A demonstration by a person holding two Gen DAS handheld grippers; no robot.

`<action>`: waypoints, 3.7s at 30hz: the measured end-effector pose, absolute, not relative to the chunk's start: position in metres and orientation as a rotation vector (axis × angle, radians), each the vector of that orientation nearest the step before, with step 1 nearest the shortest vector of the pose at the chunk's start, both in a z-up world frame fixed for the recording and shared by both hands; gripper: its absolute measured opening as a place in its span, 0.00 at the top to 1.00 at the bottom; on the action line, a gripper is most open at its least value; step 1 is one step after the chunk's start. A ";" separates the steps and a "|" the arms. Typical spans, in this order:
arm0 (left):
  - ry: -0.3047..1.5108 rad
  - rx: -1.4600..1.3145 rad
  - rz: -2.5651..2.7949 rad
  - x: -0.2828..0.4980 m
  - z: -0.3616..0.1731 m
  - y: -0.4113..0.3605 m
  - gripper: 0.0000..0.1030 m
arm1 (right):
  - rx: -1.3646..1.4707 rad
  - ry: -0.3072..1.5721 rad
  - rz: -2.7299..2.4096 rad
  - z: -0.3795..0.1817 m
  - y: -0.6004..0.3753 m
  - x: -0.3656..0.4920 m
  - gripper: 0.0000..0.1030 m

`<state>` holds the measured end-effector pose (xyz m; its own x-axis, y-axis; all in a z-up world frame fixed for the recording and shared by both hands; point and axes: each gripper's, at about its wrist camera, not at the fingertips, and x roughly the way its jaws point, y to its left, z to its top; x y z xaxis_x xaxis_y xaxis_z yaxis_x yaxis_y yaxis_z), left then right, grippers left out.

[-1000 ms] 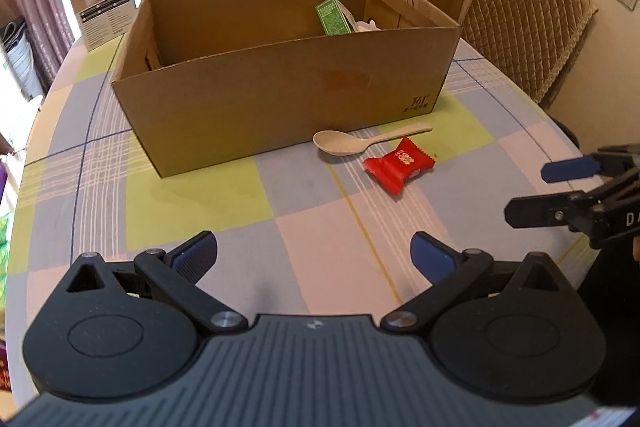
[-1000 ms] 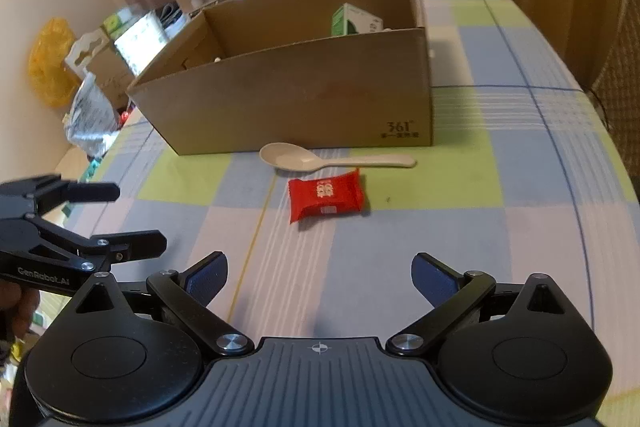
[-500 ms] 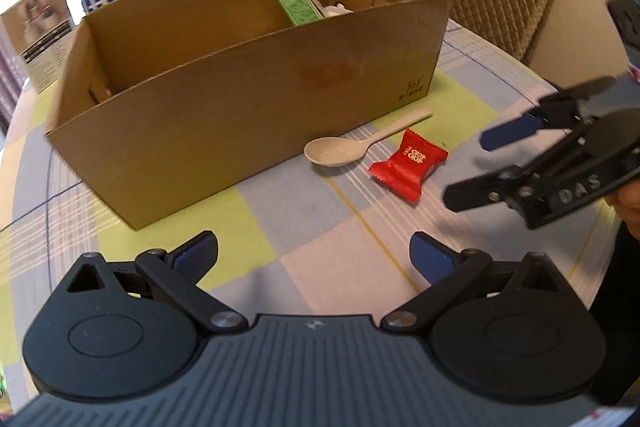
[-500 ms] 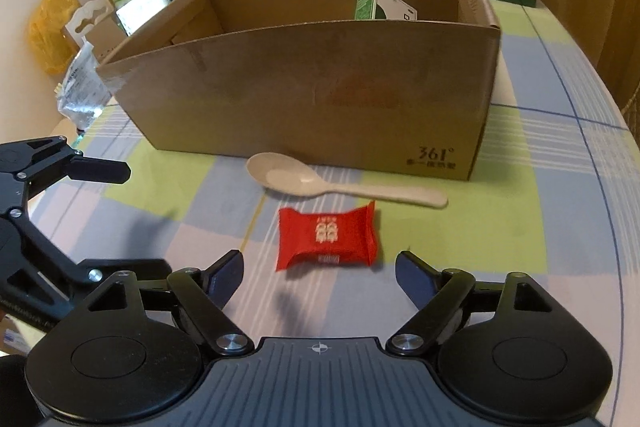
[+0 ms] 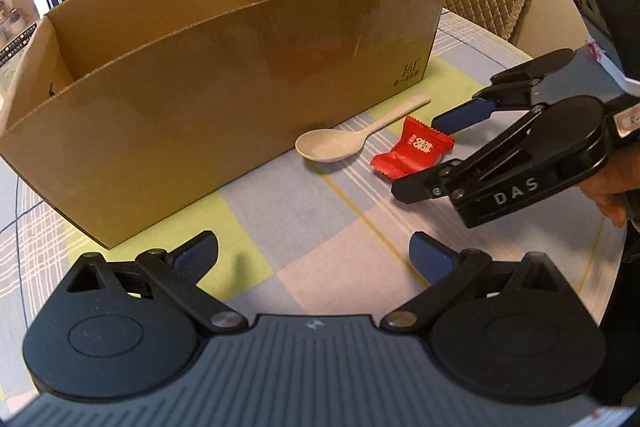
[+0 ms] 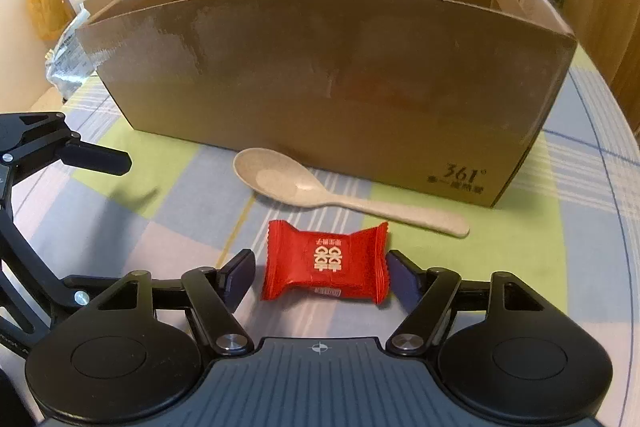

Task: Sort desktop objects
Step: 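Move the right tool down onto the red candy packet and close it, then grasp the wooden spoon by its bowl with the left tool while the right tool holds the candy, then carry the spoon with the left tool while the right tool carries the candy to the cardboard box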

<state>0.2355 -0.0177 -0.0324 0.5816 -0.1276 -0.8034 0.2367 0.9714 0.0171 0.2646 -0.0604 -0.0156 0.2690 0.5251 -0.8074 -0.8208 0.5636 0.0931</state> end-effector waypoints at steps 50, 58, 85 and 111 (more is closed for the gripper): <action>0.900 0.153 -0.336 0.285 -0.048 -0.072 0.46 | -0.297 0.946 0.687 0.006 -0.133 0.307 0.59; 0.964 0.136 -0.289 0.288 -0.051 -0.073 0.90 | -0.284 0.960 0.709 0.009 -0.133 0.295 0.59; 0.991 0.125 -0.106 0.183 -0.023 -0.097 0.55 | -0.203 1.013 0.763 0.009 -0.172 0.226 0.59; 1.037 0.125 -0.170 0.191 -0.037 -0.096 0.73 | -0.243 0.977 0.768 0.000 -0.165 0.223 0.59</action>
